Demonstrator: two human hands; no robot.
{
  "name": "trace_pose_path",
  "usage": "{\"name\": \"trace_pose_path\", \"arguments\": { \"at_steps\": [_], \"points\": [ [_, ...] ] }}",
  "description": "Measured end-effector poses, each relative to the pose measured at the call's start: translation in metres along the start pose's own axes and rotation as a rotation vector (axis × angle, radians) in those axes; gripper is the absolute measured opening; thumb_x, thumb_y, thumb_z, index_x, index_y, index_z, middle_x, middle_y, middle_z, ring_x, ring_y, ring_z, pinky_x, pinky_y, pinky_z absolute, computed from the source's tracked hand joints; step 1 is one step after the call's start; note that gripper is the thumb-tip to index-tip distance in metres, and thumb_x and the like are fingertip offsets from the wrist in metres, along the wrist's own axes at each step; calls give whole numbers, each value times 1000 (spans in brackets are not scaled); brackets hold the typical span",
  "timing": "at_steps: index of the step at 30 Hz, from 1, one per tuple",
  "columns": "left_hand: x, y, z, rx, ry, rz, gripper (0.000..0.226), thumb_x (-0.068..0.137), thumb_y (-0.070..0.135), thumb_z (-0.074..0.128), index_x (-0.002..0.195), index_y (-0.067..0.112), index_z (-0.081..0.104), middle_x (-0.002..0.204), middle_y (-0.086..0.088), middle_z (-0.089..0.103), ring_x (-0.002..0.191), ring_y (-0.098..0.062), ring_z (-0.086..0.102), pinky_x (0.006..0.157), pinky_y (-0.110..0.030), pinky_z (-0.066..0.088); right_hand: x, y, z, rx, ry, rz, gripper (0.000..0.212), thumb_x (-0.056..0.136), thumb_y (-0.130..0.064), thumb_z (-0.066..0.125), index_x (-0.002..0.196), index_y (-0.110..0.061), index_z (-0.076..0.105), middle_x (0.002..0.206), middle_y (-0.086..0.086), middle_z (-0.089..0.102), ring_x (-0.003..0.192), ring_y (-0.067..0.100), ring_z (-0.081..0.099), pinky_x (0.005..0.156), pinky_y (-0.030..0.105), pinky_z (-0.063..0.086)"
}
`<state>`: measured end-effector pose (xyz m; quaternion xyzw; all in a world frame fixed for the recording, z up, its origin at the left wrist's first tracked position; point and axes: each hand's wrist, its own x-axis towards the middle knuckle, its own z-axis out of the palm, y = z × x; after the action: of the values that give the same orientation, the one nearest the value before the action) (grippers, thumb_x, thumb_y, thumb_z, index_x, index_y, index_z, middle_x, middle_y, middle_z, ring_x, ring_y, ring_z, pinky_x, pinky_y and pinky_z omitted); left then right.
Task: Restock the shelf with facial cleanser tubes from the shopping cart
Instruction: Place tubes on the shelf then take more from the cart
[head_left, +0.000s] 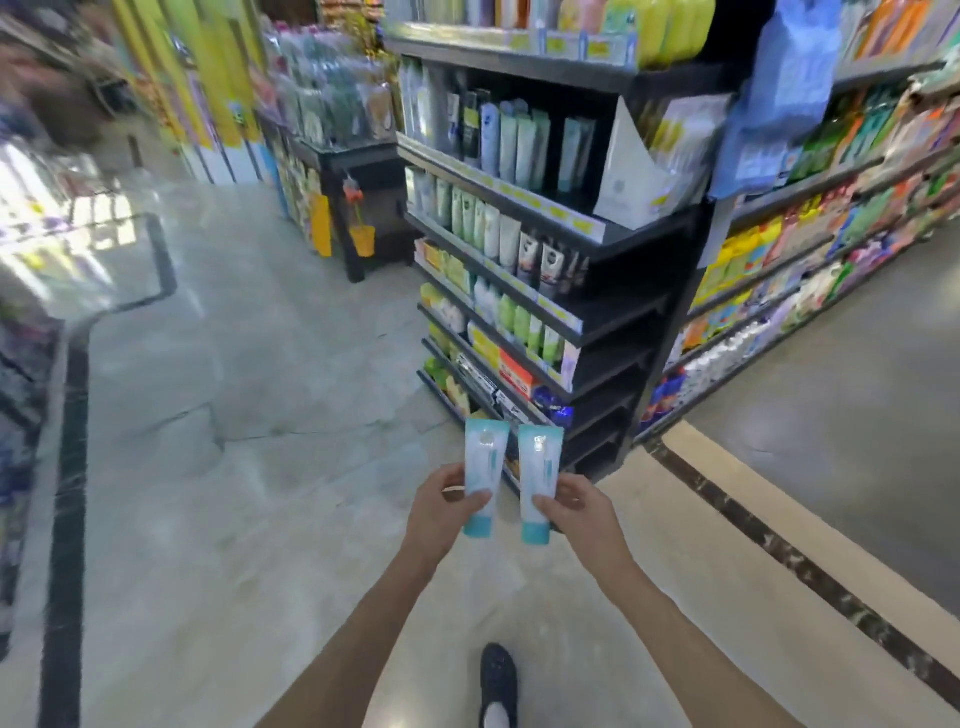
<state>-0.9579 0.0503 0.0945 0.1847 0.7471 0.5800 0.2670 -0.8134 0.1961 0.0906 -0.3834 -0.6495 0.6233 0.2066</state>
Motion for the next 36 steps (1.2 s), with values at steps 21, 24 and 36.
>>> {"name": "trace_pose_path", "arguments": {
  "at_steps": [21,24,36],
  "points": [
    [375,117,-24,-63,-10,139,36,86,20,82,119,25,69,110,6,75,97,-18,70,81,-31,60,352,-146,80,-32,-4,-174,28,89,-19,79,114,-23,67,106,-5,73,98,20,71,83,36,61],
    [426,135,-18,-81,-95,163,38,86,19,82,121,25,67,110,4,74,95,-16,70,78,-31,60,387,-162,84,-10,81,-180,28,90,-19,78,116,-22,66,105,-5,74,97,15,71,77,27,59],
    [600,236,-11,-126,-547,312,36,90,29,79,124,28,66,115,6,74,104,-14,72,85,-34,60,493,-263,94,32,489,-287,31,93,-28,75,121,-22,62,114,-6,70,101,7,68,79,21,56]
  ]
}}
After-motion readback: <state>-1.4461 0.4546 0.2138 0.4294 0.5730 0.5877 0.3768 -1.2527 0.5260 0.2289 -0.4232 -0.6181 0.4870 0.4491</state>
